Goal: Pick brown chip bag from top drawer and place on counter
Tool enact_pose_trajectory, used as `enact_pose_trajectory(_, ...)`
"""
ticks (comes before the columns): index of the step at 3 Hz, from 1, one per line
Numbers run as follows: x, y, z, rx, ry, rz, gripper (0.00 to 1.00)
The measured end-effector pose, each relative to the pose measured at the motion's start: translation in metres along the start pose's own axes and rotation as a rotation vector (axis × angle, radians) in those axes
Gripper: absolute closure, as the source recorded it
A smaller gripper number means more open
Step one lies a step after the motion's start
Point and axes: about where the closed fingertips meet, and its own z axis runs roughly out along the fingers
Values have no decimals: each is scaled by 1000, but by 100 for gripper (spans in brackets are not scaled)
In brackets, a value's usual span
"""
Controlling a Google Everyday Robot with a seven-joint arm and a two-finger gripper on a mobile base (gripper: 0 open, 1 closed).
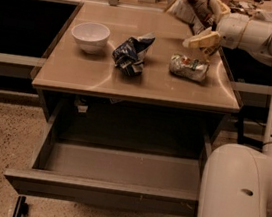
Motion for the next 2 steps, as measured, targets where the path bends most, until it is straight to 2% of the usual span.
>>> enact_pose_trajectory(1,4,34,26,-132,-48,60,0)
enact_pose_trajectory(2,4,34,27,-132,-48,60,0)
